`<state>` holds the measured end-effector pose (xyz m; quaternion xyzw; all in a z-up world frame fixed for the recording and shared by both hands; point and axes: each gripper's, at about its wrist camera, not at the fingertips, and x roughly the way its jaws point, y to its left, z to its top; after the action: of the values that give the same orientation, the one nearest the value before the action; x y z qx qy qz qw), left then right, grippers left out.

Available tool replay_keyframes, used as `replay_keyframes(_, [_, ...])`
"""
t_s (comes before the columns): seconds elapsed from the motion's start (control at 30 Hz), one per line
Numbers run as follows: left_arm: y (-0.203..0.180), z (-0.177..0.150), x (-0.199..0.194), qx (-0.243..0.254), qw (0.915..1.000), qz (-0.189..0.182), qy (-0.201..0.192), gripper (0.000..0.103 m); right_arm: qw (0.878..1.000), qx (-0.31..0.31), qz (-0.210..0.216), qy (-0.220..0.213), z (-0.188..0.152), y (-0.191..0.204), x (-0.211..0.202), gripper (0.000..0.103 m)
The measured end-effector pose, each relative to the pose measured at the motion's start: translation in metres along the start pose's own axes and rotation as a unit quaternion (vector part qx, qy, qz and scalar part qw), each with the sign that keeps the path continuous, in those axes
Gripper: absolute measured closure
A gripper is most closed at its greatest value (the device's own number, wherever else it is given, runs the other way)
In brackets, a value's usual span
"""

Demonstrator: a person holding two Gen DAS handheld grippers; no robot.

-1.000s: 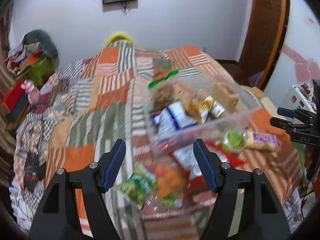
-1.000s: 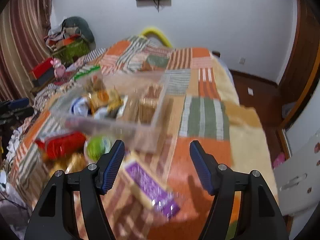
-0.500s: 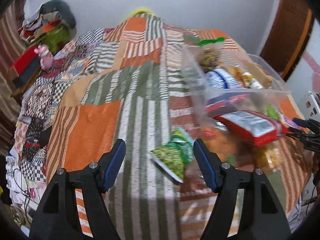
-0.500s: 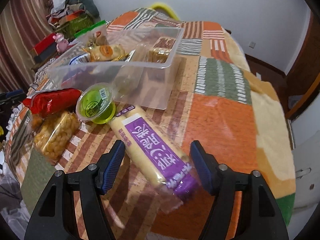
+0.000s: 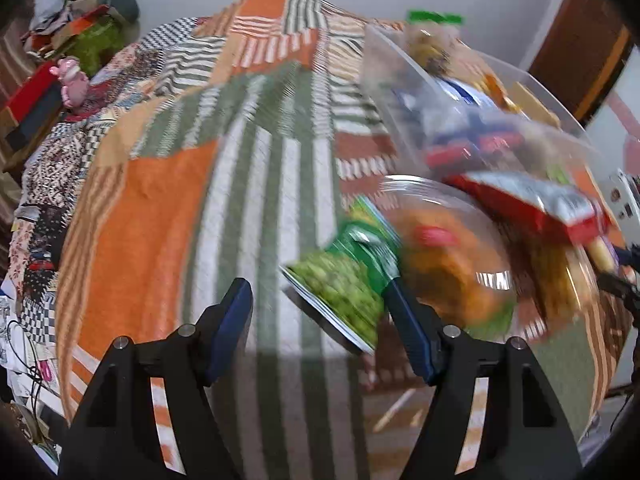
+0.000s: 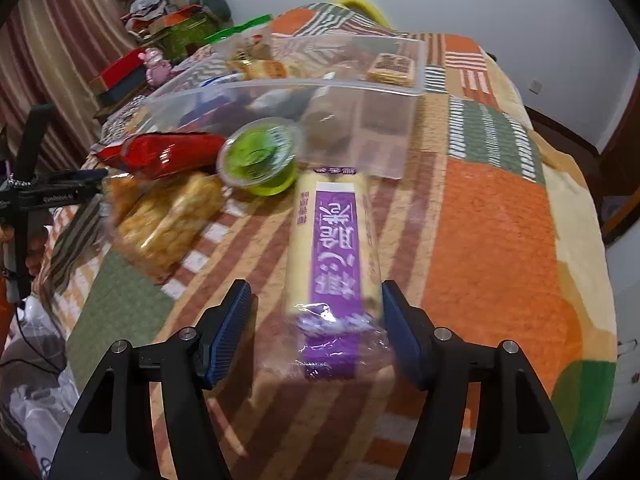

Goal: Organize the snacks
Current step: 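Grasp the purple-labelled cake roll with right tool while left tool grasps the green pea bag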

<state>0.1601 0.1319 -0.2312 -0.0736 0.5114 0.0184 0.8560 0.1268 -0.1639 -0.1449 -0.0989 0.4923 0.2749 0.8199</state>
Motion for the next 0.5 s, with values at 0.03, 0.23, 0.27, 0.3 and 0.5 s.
replay_keyframes(0.03, [-0.004, -0.003, 0.0, 0.007, 1.0, 0.0, 0.003, 0.033, 1.0, 0.0, 0.004, 0.0, -0.001, 0.002, 0.0, 0.042])
replay_keyframes(0.23, [-0.011, 0.001, -0.006, 0.031, 0.9991, 0.025, -0.013, 0.033, 1.0, 0.02, 0.013, -0.003, 0.003, 0.002, 0.001, 0.043])
replay_keyframes(0.27, [-0.009, 0.005, -0.007, 0.029, 0.999, 0.028, -0.018, 0.033, 1.0, 0.024, 0.014, -0.003, 0.004, 0.001, 0.0, 0.043])
replay_keyframes(0.3, [-0.007, 0.008, -0.008, 0.03, 0.9988, 0.032, -0.023, 0.033, 0.999, 0.031, 0.013, -0.006, 0.005, 0.0, 0.0, 0.043])
replay_keyframes(0.5, [-0.003, 0.023, 0.007, 0.065, 0.9961, 0.055, -0.024, 0.029, 0.999, 0.051, 0.004, -0.008, 0.011, -0.006, 0.005, 0.043])
